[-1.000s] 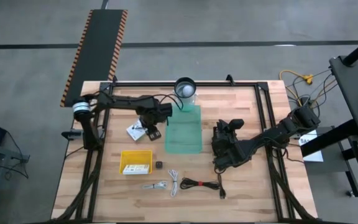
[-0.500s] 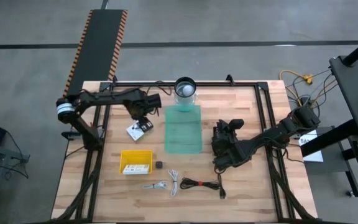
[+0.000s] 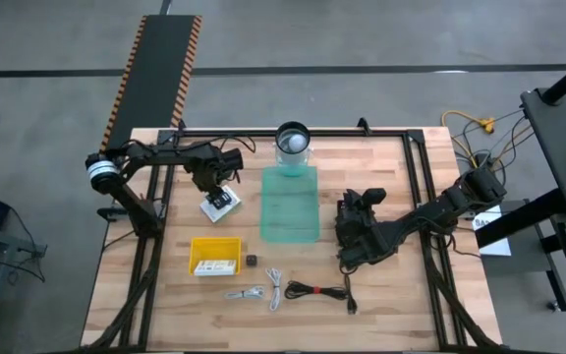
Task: Pick and place items into bin
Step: Put the card reader box into the yellow bin
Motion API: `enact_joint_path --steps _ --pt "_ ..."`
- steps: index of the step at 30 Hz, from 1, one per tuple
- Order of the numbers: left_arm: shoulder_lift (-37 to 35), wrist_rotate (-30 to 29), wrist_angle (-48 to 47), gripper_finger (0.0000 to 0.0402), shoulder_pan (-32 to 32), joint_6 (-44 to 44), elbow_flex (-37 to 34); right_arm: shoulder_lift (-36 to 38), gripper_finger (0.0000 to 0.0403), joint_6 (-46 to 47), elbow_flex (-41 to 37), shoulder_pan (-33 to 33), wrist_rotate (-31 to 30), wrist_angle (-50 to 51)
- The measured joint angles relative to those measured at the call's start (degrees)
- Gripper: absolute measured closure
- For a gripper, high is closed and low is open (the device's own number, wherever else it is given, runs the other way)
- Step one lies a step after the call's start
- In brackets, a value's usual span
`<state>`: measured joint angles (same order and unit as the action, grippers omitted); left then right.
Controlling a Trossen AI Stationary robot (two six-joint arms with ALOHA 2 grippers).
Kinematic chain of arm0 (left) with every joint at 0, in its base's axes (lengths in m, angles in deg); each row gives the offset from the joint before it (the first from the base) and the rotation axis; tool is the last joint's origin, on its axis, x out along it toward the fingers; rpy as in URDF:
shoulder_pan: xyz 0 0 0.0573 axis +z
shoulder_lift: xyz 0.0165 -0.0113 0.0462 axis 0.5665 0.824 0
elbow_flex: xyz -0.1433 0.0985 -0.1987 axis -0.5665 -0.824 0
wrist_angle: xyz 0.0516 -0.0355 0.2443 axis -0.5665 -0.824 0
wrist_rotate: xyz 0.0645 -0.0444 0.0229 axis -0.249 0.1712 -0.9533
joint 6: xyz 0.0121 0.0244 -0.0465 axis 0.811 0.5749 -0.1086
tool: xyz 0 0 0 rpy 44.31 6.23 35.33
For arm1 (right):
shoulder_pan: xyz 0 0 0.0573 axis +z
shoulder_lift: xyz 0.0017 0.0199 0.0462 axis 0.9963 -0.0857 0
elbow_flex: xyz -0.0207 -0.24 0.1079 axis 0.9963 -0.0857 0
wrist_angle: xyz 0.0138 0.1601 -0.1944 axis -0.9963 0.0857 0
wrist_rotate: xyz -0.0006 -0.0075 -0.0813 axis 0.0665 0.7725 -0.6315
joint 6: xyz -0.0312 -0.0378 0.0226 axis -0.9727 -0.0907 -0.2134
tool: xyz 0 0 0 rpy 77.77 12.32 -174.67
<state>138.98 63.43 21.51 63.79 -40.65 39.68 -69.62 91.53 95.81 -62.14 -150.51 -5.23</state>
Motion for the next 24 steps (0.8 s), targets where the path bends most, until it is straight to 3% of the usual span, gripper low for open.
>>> enact_joint_path --steps 24 --pt "3.38 2.64 6.53 0.0253 0.13 4.27 -3.43 0.0 0.0335 0.0 -0.07 -0.02 -0.07 -0.08"
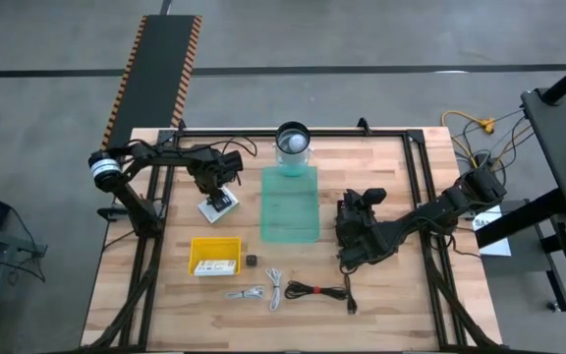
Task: Pick and place items into bin
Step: Put the card reader box into the yellow bin
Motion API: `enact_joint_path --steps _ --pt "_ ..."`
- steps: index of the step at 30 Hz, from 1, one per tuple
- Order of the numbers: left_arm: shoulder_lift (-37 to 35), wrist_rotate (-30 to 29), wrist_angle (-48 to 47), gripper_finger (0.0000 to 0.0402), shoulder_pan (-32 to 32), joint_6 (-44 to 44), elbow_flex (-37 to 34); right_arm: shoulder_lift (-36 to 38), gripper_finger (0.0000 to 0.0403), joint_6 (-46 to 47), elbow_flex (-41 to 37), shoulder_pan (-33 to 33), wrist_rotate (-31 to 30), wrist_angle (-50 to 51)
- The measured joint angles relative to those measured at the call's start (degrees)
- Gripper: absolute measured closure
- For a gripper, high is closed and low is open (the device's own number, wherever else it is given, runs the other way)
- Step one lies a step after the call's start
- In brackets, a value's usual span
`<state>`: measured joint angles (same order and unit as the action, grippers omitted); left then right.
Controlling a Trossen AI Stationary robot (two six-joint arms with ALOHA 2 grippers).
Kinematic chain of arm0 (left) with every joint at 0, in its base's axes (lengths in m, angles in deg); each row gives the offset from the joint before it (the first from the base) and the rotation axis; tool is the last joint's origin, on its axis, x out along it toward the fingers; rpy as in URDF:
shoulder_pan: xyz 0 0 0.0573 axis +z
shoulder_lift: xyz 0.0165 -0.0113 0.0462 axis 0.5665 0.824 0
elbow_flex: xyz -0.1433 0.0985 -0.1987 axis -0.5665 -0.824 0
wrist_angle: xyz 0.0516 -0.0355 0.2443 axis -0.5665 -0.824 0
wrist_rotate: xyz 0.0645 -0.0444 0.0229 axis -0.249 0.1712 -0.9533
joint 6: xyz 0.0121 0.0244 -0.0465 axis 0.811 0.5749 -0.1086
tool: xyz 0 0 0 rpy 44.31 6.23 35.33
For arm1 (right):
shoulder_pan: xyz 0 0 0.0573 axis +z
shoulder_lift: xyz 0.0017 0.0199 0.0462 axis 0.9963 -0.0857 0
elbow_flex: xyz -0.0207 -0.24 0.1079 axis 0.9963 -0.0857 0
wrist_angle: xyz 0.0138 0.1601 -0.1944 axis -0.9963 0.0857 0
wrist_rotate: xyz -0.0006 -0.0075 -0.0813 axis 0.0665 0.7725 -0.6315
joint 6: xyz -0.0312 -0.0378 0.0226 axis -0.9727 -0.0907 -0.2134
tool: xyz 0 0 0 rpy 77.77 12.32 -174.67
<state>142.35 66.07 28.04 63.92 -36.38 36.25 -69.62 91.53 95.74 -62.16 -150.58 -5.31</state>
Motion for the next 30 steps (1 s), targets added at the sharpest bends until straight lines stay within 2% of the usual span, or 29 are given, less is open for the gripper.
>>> enact_joint_path --steps 3,8,10,14,17,23,27,30 --pt "0.59 0.83 0.06 0.0285 -0.09 1.79 0.07 0.0 0.0335 0.0 0.0 0.02 0.0 -0.01" --pt "0.3 2.82 0.37 0.037 -0.09 5.09 0.39 0.0 0.0335 -0.03 0.0 0.02 0.0 0.02" --pt "0.05 3.09 0.49 0.0391 -0.06 6.52 0.67 0.0 0.0335 -0.15 0.0 0.02 0.0 0.03" --pt "0.06 3.65 -0.5 0.0395 -0.11 7.47 1.91 0.0 0.0335 -0.2 0.0 0.04 -0.01 0.07" --pt "0.02 3.64 -5.15 0.0399 -0.22 7.42 4.28 0.0 0.0335 -0.22 0.0 0.02 0.0 0.12" --pt "-2.49 0.47 -11.18 0.0401 -1.06 7.33 9.64 0.0 0.0335 -0.17 0.0 0.02 0.0 0.11" --pt "-5.22 0.29 -11.94 0.0401 -4.0 7.27 12.63 0.0 0.0335 -0.19 0.0 0.02 -0.01 0.12" --pt "-7.88 -2.08 -12.43 0.0401 -8.11 7.05 14.55 0.0 0.0335 -0.2 0.0 0.02 -0.02 0.12"
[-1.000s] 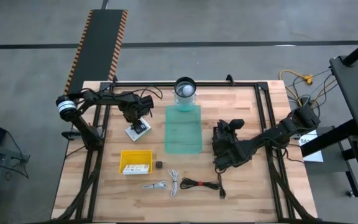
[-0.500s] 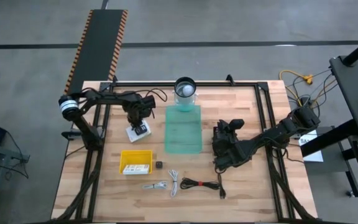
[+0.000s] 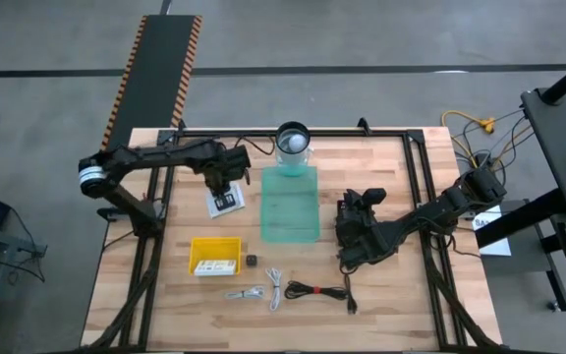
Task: Pick and place items into bin
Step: Put the card reader box into the yellow bin
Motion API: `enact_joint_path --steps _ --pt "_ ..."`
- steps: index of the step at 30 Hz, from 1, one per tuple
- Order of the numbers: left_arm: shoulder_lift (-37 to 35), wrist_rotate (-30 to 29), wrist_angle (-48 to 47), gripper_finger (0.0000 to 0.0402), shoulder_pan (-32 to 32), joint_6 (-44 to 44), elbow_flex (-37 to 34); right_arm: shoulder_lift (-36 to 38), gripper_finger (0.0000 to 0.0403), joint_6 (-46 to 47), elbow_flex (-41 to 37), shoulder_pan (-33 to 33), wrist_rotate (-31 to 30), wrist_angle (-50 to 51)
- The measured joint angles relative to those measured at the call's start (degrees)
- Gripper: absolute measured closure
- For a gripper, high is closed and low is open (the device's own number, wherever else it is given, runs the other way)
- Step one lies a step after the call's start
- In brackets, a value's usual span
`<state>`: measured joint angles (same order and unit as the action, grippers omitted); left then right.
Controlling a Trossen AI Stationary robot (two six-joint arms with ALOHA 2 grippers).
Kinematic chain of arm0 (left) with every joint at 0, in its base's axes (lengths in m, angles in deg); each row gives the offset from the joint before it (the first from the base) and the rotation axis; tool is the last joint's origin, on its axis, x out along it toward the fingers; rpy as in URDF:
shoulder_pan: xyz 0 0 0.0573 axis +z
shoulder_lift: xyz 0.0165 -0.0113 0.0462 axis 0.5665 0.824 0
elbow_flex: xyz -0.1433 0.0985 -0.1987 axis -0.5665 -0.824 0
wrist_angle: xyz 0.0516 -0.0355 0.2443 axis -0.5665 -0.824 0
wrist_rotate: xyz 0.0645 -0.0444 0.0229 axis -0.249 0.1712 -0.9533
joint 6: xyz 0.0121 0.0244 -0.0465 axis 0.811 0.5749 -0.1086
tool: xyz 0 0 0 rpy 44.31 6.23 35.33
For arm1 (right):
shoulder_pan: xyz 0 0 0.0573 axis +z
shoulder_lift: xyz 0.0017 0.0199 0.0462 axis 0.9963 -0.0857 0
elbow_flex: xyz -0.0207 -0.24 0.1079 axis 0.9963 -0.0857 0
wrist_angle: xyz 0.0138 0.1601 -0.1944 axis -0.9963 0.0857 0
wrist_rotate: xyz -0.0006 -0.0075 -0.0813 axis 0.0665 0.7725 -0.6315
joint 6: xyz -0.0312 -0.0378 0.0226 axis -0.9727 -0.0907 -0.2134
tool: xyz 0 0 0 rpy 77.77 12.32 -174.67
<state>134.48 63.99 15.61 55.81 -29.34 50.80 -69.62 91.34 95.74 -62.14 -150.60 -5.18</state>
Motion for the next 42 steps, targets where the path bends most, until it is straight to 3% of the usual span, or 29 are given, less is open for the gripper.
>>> enact_joint_path --steps 8,16,21,28,42 --pt "-6.04 -11.39 -2.25 0.0402 -14.55 -9.92 2.94 0.0 0.0335 0.2 0.0 0.0 0.02 -0.02" --pt "-6.46 -19.96 -2.8 0.0401 -27.69 -21.66 3.05 0.0 0.0335 0.22 0.0 0.0 0.02 -0.15" --pt "-4.46 -21.16 -5.95 0.0401 -33.02 -28.19 3.44 0.0 0.0335 0.22 0.0 0.0 0.02 -0.2" --pt "1.2 -22.54 -20.64 0.0401 -37.97 -42.86 7.39 0.0 0.0335 0.35 0.0 0.0 0.02 -0.39" --pt "14.46 -22.46 -25.86 0.0401 -45.66 -48.68 13.3 0.0 0.0335 1.31 0.0 -0.02 0.02 -0.33"
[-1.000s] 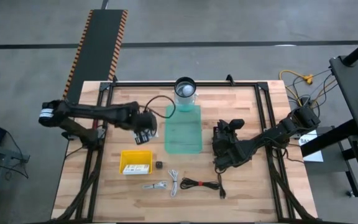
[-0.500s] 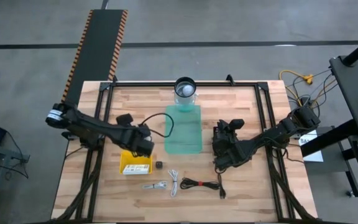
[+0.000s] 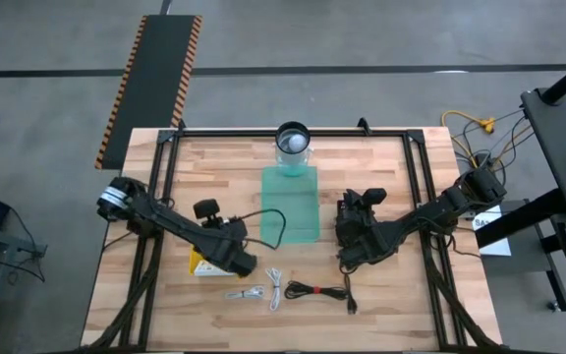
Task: Pick and place items into bin
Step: Put the card reader box into the yellow bin
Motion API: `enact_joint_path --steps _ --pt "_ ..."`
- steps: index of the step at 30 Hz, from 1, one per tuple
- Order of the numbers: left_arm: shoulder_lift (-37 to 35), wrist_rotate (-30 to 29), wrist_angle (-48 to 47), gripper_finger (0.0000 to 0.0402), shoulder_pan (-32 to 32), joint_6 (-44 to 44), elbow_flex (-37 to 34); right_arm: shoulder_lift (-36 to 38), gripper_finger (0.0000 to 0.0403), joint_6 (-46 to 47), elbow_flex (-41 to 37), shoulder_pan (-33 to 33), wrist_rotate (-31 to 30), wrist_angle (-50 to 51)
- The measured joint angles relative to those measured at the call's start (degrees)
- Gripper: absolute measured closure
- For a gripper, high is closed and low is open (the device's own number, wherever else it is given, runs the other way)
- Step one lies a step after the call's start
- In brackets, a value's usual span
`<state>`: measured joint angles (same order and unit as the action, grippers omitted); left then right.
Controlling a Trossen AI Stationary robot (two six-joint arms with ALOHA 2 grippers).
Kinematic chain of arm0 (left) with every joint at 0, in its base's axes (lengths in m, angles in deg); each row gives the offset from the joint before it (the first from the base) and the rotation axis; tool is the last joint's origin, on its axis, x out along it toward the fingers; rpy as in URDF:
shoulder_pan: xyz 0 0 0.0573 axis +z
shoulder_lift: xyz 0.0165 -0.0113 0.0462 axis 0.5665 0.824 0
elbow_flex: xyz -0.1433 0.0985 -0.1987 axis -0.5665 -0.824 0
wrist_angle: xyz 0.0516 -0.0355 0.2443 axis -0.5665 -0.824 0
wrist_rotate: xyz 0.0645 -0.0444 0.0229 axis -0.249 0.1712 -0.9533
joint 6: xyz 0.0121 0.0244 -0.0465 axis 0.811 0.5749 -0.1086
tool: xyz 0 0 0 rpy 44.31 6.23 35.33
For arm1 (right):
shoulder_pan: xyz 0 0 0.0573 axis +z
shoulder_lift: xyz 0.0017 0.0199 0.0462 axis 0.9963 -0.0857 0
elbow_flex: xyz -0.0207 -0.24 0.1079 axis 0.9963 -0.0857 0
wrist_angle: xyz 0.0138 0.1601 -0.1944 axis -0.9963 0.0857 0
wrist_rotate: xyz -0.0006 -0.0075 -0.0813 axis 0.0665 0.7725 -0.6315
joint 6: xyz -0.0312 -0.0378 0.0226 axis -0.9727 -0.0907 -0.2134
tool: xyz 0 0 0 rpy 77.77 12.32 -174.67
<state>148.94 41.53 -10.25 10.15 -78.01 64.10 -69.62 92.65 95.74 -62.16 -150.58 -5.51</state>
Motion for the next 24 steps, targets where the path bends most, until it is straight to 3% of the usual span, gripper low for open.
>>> enact_joint_path --steps 24 --pt "1.84 2.44 -0.33 0.0401 -6.19 -0.45 0.17 0.0 0.0335 -0.02 0.0 -0.11 0.02 0.04"
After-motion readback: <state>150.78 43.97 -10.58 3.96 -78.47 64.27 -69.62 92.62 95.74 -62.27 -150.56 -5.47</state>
